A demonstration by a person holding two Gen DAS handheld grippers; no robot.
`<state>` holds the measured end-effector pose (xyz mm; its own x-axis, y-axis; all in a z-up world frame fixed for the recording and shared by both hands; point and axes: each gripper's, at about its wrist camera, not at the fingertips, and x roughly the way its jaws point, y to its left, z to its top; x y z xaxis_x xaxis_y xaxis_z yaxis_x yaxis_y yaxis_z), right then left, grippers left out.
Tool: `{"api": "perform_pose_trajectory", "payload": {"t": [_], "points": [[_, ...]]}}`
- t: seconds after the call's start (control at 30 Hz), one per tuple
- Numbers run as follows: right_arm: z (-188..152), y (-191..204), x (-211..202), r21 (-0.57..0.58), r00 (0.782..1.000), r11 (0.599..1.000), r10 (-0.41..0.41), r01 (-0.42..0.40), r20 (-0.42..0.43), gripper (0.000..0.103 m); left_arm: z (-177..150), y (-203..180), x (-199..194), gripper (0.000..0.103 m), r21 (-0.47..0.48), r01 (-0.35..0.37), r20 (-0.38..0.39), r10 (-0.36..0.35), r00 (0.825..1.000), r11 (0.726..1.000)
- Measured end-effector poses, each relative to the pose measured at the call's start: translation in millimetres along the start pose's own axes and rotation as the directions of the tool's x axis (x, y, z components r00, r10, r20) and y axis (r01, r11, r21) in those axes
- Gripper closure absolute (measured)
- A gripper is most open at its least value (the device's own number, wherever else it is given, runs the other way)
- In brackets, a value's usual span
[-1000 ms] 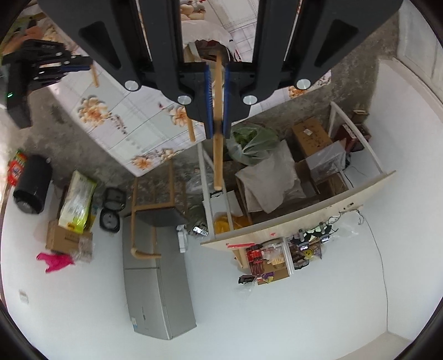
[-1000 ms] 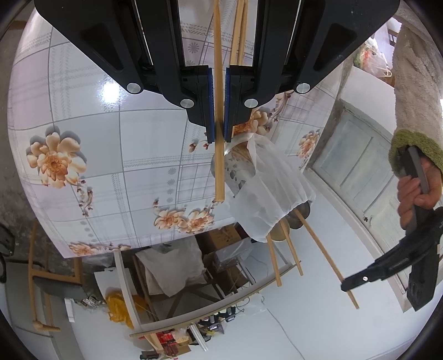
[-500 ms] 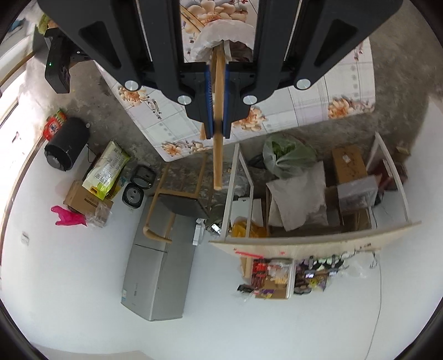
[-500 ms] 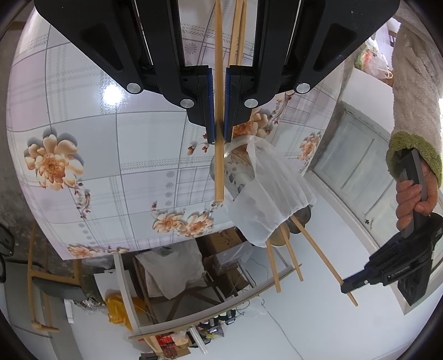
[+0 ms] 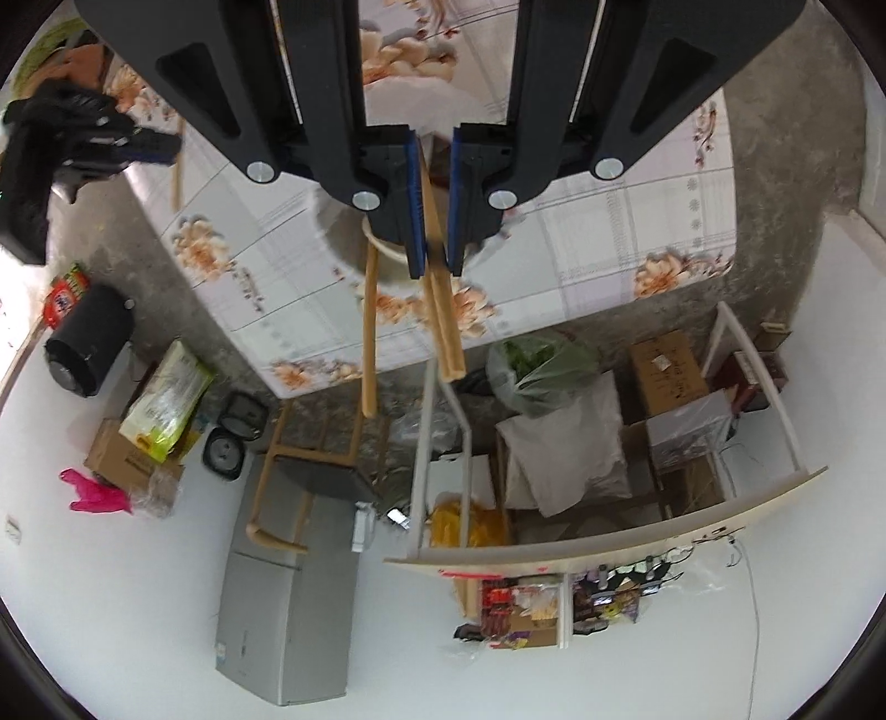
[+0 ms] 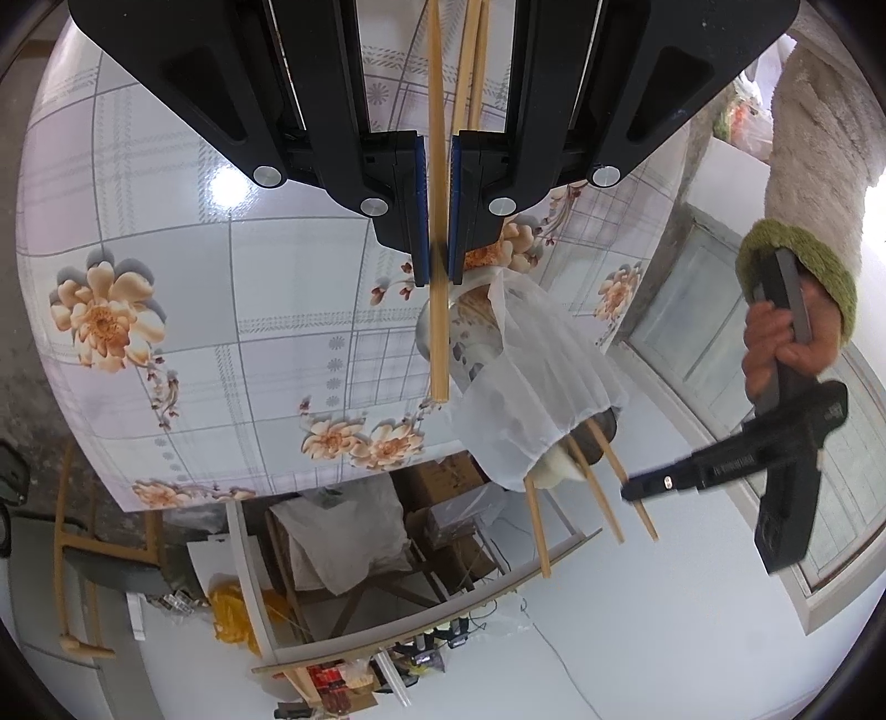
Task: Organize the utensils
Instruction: 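Lower the left tool's stick into the holder while the right tool holds its stick above, then open the left tool to release its stick into the holder, then open the right tool to drop its stick into the holder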
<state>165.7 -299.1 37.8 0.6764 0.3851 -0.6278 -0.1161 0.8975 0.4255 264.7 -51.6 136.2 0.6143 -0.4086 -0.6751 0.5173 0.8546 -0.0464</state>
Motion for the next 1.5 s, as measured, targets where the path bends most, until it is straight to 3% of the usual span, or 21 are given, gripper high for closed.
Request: {"api": "perform_pose_trajectory", "payload": {"t": [0.27, 0.33, 0.4, 0.7, 0.83, 1.0, 1.17, 1.5], "points": [[27.6, 15.2, -17.6, -0.030, 0.997, 0.999, 0.022, -0.020, 0.071, 0.098, -15.7, 16.4, -10.8, 0.091, 0.004, -0.065, -0.003, 0.065, 0.998, 0.998], [38.9, 23.3, -23.3, -0.050, 0.994, 0.999, 0.024, -0.019, 0.102, 0.098, -19.1, 19.1, -15.7, 0.085, -0.006, -0.056, 0.007, 0.056, 0.998, 0.998], [52.8, 33.0, -30.3, -0.074, 0.990, 0.997, 0.037, -0.027, 0.137, 0.098, -22.2, 21.7, -22.3, 0.071, -0.023, -0.033, 0.031, 0.033, 0.999, 0.999], [109.8, 68.4, -63.2, -0.162, 0.958, 0.986, 0.088, -0.045, 0.271, 0.099, -41.6, 33.2, -48.3, 0.061, -0.105, 0.000, 0.149, 0.016, 0.989, 0.994], [131.7, 80.9, -68.9, -0.181, 0.940, 0.981, 0.120, -0.064, 0.318, 0.099, -60.3, 37.3, -61.7, 0.048, -0.168, -0.014, 0.216, 0.051, 0.975, 0.986], [152.7, 94.2, -54.6, -0.199, 0.928, 0.978, 0.122, -0.053, 0.351, 0.099, -84.0, 36.6, -66.8, 0.037, -0.213, -0.012, 0.242, 0.065, 0.968, 0.977], [154.8, 101.7, -28.9, -0.236, 0.932, 0.971, 0.066, 0.022, 0.357, 0.099, -113.8, 39.6, -69.1, 0.031, -0.276, 0.016, 0.258, 0.058, 0.964, 0.961], [141.5, 96.7, 30.1, -0.269, 0.970, 0.961, 0.002, 0.065, 0.242, 0.098, -156.2, 27.8, -53.9, 0.028, -0.275, -0.002, 0.179, 0.054, 0.982, 0.962]]}}
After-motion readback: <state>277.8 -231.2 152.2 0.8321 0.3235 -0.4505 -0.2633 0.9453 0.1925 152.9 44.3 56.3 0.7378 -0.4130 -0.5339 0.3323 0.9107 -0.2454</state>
